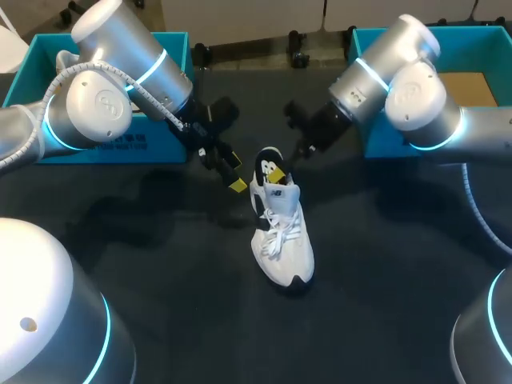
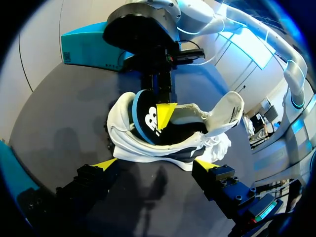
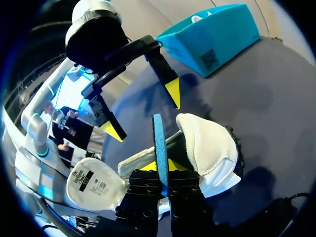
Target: Take the shoe out of the shoebox, open the shoe tongue, remove and reinsert the insole, then place the shoe into the shoebox
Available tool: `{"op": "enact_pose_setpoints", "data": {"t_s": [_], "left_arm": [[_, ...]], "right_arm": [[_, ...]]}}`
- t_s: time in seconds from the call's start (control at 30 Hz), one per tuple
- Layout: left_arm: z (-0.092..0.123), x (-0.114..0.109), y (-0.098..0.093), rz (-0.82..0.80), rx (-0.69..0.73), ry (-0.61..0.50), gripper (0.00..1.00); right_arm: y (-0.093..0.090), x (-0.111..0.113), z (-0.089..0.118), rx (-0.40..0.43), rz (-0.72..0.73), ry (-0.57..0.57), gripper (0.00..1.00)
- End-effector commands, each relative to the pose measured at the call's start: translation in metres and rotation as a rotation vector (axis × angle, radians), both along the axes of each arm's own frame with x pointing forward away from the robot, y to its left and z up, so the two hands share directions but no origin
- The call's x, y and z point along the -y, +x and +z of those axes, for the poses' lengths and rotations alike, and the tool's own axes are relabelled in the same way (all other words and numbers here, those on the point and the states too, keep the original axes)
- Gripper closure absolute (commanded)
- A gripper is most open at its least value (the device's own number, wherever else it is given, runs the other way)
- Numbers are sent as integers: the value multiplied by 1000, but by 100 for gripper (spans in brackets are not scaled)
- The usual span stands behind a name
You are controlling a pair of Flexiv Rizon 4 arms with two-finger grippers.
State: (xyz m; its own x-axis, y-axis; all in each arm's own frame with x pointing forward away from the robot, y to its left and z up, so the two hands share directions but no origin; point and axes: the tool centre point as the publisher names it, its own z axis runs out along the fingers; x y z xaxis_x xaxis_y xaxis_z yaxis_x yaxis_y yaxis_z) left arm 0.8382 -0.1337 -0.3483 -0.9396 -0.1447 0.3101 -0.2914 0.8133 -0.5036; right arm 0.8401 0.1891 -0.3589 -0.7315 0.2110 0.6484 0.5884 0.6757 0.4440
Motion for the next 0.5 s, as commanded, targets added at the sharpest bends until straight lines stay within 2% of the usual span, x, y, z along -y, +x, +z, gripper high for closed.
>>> {"op": "enact_pose_setpoints", "data": {"t_s": [0.03, 0.37, 0.5], "left_arm": [[-1, 0, 0, 0, 0, 0, 0], [-1, 0, 0, 0, 0, 0, 0], [-1, 0, 0, 0, 0, 0, 0]], "right_arm": [[7, -4, -7, -38, 33, -5, 100], [-4, -4, -19, -81, 57, -42, 100], [-14, -1, -25, -90, 44, -40, 100]]}}
